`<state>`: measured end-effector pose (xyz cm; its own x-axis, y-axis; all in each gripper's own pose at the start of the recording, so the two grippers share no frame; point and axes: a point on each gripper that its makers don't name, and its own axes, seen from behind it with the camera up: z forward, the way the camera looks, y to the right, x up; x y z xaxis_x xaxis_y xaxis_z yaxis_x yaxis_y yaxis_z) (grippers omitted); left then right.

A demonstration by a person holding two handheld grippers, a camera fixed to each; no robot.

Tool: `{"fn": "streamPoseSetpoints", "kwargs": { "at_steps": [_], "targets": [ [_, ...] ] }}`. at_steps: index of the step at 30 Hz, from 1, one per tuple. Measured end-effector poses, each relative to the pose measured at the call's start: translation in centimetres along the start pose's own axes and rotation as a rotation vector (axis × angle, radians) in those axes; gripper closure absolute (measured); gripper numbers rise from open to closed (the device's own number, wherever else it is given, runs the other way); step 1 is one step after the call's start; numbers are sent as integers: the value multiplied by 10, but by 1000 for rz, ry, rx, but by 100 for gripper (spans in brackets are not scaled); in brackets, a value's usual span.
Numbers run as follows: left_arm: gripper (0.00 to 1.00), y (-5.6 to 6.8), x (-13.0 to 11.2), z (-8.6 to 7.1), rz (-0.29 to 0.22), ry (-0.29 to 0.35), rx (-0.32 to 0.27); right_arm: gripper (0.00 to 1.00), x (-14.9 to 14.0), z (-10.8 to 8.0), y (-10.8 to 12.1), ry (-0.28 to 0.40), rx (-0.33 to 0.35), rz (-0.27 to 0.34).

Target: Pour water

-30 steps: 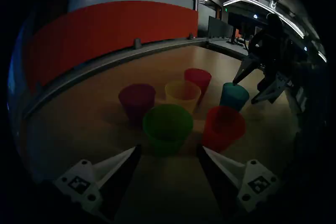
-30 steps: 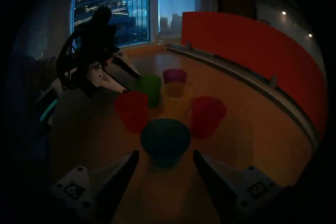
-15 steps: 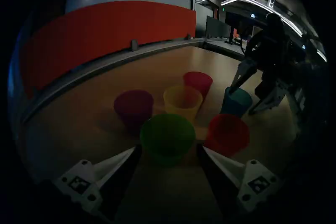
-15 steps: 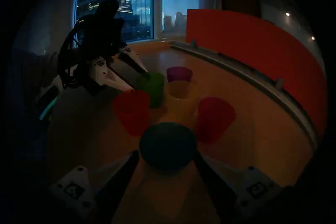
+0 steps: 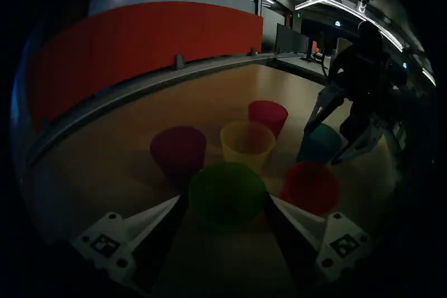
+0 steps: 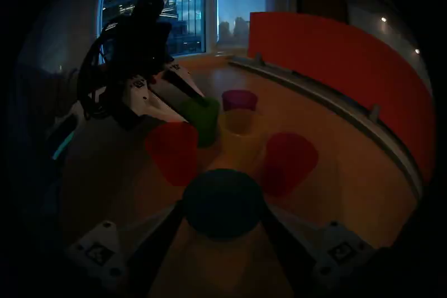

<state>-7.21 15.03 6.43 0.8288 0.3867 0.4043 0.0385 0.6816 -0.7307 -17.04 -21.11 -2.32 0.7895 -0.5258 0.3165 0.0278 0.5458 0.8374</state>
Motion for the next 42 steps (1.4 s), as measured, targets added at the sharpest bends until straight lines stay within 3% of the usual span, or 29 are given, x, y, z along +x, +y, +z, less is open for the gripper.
{"fn": "streamPoseSetpoints", "kwargs": {
  "at_steps": [11,15,26,42],
  "targets": [
    [4,0,0,3,6,-5,6,5,0,1,1,3,-1,-3],
    [11,-1,-2,4,5,-14,10,5,0,1,1,4,-2,-5],
    [13,-3,-2,4,1,-14,18,5,0,3,4,10,-7,-5],
    [13,0,5,-7,3,20,23,6,2,-1,7,37,-33,27]
  ]
}}
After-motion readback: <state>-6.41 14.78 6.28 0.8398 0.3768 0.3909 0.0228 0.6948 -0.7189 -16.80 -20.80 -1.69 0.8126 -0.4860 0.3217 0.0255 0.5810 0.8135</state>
